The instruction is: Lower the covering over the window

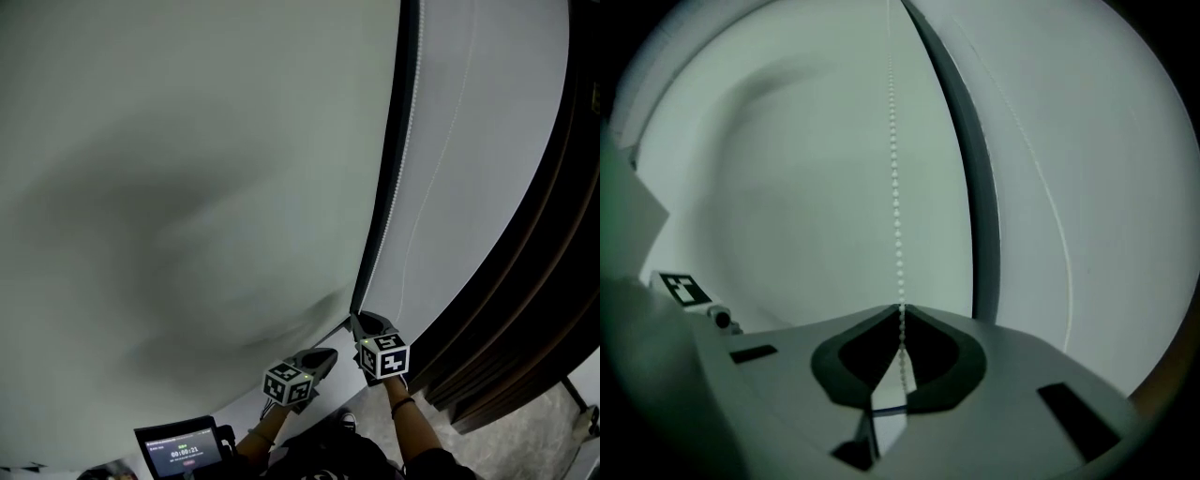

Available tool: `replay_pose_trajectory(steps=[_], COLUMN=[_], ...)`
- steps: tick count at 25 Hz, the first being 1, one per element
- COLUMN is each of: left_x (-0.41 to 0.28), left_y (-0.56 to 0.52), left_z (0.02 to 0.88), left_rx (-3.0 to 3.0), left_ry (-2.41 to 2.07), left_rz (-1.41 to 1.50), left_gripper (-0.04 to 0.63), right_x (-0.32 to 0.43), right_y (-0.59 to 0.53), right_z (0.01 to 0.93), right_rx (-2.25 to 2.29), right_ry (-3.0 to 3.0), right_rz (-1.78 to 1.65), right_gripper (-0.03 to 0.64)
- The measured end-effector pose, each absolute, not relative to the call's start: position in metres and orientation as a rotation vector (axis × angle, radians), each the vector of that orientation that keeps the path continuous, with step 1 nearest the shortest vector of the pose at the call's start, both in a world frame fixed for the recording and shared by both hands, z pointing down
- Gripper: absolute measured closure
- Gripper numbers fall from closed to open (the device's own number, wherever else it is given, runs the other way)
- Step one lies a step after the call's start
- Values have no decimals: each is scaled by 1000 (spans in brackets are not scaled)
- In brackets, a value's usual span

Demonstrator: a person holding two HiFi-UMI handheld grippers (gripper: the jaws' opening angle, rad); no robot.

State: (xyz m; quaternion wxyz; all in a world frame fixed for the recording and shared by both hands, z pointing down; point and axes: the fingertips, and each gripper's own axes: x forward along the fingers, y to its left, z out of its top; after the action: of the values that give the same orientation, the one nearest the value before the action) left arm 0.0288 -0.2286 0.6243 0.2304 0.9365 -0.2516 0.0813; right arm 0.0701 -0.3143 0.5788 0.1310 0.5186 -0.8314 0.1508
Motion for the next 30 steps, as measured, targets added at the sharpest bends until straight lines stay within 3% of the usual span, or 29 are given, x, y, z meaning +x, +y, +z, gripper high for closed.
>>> replay_pose_trajectory(steps=[8,16,18,30], left_x=[-14,-17,-17,-3], left_y=[-158,-156,-151,-95], left_z=[555,552,552,529], left_rx=[2669,2666,2669,2724], left_ry=[-697,-701,-689,-610], left_rz=[102,69,63,-26], left_gripper=[584,584,583,584], right_x=[39,53,49,73], right_y=[-234,-239,-229,-125], right_z=[649,666,670,603], right_rx=[1413,1402,1391,1702], right_ry=[-2144,-2149,-2190,-2239], right_rz=[553,677,772,557], right_gripper=[597,595,492,476])
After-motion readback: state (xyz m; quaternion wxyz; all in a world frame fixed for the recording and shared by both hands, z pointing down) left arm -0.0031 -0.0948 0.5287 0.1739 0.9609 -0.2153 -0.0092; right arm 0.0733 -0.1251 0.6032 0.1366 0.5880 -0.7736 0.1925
